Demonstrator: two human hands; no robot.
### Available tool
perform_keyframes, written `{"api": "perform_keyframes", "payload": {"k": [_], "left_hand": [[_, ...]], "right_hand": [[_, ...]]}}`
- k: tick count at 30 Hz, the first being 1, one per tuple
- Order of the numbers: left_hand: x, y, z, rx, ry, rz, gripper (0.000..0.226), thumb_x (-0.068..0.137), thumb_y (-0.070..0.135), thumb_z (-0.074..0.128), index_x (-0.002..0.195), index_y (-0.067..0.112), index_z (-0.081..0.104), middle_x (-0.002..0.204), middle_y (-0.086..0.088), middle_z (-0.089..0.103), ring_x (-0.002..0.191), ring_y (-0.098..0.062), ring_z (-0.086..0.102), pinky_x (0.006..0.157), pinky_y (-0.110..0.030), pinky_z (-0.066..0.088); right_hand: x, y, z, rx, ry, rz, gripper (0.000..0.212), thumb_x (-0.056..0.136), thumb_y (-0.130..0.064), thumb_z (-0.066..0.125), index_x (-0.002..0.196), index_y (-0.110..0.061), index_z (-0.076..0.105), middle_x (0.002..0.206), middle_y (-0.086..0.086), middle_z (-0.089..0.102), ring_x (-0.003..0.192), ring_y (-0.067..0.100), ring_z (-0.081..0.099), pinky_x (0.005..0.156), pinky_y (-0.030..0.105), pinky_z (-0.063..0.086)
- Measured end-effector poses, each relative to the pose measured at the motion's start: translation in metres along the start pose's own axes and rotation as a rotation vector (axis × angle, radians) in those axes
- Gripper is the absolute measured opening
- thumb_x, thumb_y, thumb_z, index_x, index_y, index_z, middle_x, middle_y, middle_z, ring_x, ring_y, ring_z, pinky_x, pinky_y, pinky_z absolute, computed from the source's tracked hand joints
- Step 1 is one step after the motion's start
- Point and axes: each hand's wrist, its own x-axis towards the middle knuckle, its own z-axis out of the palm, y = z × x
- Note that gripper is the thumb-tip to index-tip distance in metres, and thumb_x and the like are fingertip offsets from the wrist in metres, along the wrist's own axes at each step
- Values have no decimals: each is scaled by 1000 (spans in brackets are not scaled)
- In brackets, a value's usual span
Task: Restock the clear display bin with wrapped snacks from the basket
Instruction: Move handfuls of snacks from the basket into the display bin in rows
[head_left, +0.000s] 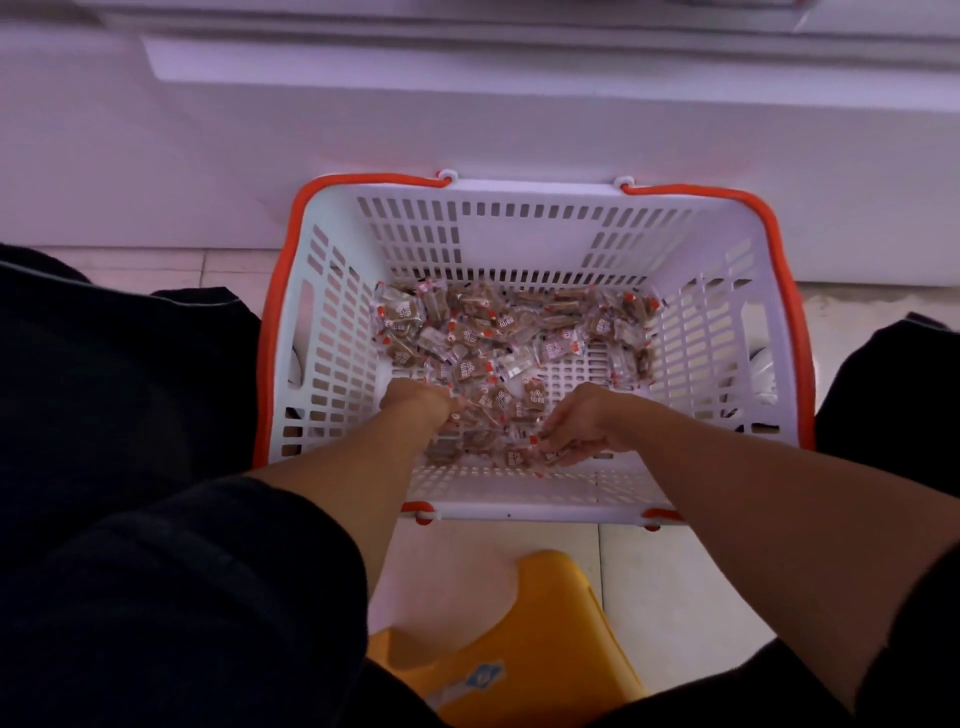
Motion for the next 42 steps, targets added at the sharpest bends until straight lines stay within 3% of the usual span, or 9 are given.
{"api": "perform_keyframes", "payload": {"k": [4, 10, 15, 20, 23, 28, 33, 36, 42], "left_hand": [[-24, 17, -7, -99, -45, 93, 13, 77, 4, 82, 86, 5, 73, 97, -13, 73, 83, -23, 72, 69, -30, 61], [-71, 89, -33, -22, -230, 384, 9, 83, 2, 75, 92, 4, 73, 104, -18, 72, 81, -28, 74, 66, -38, 62], [-140, 175, -73, 253, -344, 659, 12, 89, -3, 67, 91, 8, 71, 84, -9, 70, 72, -18, 69, 62, -30, 61], [-227, 232, -106, 356, -442, 835, 43, 89, -2, 68, 122, 23, 57, 117, -10, 64, 88, -28, 73, 69, -36, 60], [-258, 241, -116, 236, -354, 992, 30, 91, 2, 67, 114, 21, 65, 119, -5, 63, 88, -15, 72, 72, -27, 60], [-280, 260, -113, -74, -300, 1098, 25, 89, -3, 64, 103, 18, 67, 86, 3, 73, 74, -8, 66, 64, -19, 56], [-289, 272, -107, -284, -411, 1007, 15, 89, 8, 64, 98, 18, 69, 87, -1, 73, 71, -10, 67, 65, -24, 59], [-292, 269, -106, -259, -406, 1064, 31, 70, 34, 77, 96, 20, 68, 89, 1, 76, 77, -10, 70, 69, -24, 58], [-285, 265, -101, -201, -202, 1131, 24, 85, 24, 73, 106, 14, 68, 81, 5, 74, 68, -2, 65, 60, -14, 45]], "right_hand": [[-16, -11, -19, -59, 0, -67, 27, 77, 6, 76, 103, 6, 71, 90, 17, 75, 71, 23, 74, 57, 33, 62], [-70, -75, -78, -96, -59, -231, 15, 84, 6, 70, 88, -8, 70, 82, 7, 75, 68, 15, 73, 58, 27, 60], [-155, -132, -110, -17, -159, -366, 25, 82, 13, 66, 100, -3, 69, 95, 11, 74, 86, 18, 73, 67, 24, 60], [-248, -157, -110, 178, -261, -562, 33, 73, 10, 67, 103, -5, 66, 92, 10, 74, 81, 17, 74, 66, 23, 59], [-287, -163, -109, 286, -276, -692, 33, 72, 3, 69, 104, -6, 69, 100, 13, 73, 80, 16, 74, 66, 22, 60], [-312, -179, -108, 436, -54, -910, 46, 68, -3, 71, 112, -6, 60, 86, 11, 71, 71, 15, 72, 59, 22, 59], [-323, -193, -110, 403, 148, -1096, 49, 66, -4, 76, 113, -3, 63, 85, 12, 71, 71, 16, 71, 57, 21, 57], [-326, -191, -111, 361, 212, -1158, 40, 66, -7, 77, 106, -6, 69, 86, 13, 76, 71, 17, 73, 57, 20, 56], [-323, -193, -99, 148, 443, -1275, 36, 66, -18, 81, 101, -15, 73, 74, 2, 75, 64, 11, 69, 48, 17, 49]]}}
